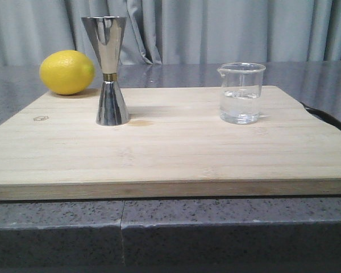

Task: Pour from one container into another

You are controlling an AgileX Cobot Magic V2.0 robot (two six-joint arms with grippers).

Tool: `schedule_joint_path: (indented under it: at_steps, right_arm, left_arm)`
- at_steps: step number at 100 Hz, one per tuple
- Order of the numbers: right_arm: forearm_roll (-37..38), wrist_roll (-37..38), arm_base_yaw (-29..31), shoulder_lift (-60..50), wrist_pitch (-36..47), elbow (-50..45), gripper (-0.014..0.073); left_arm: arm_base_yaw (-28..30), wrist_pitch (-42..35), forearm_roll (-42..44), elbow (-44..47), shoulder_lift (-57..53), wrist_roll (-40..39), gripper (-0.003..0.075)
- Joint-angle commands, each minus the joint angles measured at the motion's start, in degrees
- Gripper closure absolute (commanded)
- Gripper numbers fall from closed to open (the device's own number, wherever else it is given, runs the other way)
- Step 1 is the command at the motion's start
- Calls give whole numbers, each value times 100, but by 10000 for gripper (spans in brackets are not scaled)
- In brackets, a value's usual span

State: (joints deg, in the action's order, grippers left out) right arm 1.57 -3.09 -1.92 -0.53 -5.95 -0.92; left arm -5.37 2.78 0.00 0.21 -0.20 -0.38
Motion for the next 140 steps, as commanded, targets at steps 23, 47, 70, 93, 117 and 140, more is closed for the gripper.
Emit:
schedule_joint_path:
  at_steps: [23,47,70,93,117,140]
  right_arm:
    - [-3,-48,9,-113,418,-168,666]
    - [-3,-48,9,-113,418,-168,666]
    - [-3,-48,9,-113,418,-168,666]
    - [-3,-48,9,-113,811,-168,666]
    - [-3,-48,9,-113,860,-168,666]
    - [-3,-48,9,-113,991,-168,666]
  left_arm:
    - [-47,-475,0,215,-159,-13,739]
    - [-47,-475,0,215,-159,-13,739]
    - [-47,-475,0,215,-159,-13,739]
    - [-47,-475,0,215,-159,-13,739]
    - [-47,-475,0,215,-159,-13,739]
    - [-47,-475,0,215,-159,-13,739]
